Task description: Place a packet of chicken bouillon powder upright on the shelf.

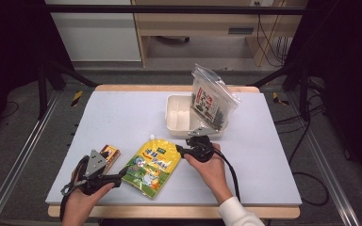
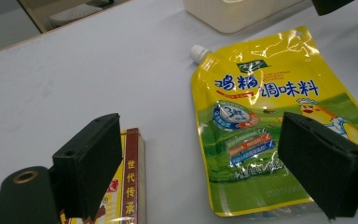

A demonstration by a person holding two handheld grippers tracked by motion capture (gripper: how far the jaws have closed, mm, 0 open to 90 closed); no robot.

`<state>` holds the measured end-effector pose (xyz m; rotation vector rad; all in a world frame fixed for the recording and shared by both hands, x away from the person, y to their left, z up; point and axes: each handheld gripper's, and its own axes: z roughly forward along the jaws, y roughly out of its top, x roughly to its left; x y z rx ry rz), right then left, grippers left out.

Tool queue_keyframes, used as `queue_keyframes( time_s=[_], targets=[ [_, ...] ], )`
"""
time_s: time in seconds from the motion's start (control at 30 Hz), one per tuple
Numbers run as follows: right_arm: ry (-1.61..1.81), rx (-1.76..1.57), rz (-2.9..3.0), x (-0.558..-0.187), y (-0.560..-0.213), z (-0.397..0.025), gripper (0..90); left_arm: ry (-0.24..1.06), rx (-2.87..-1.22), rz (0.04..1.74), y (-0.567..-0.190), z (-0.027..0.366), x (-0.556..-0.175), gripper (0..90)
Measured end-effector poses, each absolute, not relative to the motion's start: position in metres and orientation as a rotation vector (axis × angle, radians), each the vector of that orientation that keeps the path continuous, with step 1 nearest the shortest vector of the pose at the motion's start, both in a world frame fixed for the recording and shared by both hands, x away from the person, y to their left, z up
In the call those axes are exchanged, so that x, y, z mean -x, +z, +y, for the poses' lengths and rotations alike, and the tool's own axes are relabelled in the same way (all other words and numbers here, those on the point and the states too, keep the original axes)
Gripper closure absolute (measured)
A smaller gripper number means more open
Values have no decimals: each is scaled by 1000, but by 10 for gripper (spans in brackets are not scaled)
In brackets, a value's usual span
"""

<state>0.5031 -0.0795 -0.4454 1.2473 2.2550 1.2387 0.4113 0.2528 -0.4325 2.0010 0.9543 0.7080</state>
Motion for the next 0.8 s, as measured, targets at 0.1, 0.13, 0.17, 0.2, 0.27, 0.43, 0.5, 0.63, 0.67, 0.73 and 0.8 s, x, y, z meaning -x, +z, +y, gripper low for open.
queue_keyframes(
  time_s=[0.1,0.13,0.17,0.2,0.27,0.43,0.5,0.63,0.67,0.73,0.8],
  targets=[
    [1220,-1278,2279,-508,-452,-78,502,715,-2007,954,-433,252,-412,134],
    [1208,-1291,2290,-509,-454,-77,502,717,-2008,953,-433,252,-412,134],
    [1203,-1285,2300,-510,-455,-76,503,719,-2007,953,-433,252,-412,134],
    [1195,-1286,2310,-511,-457,-75,503,718,-2007,953,-433,252,-412,134],
    [1183,-1291,2328,-512,-459,-73,503,717,-2006,955,-433,252,-412,134],
    [1169,-1305,2353,-515,-464,-70,503,716,-1999,958,-433,253,-412,134],
    [1165,-1303,2361,-517,-466,-68,501,718,-2001,955,-432,253,-412,134],
    [1154,-1321,2378,-519,-469,-67,499,713,-2000,957,-433,252,-413,134],
    [1154,-1314,2384,-519,-470,-67,499,712,-2006,954,-433,252,-413,134],
    [1155,-1323,2393,-519,-471,-67,501,713,-2002,957,-433,252,-413,134],
    [1153,-1334,2404,-518,-471,-66,504,713,-1997,962,-433,253,-413,134]
  ],
)
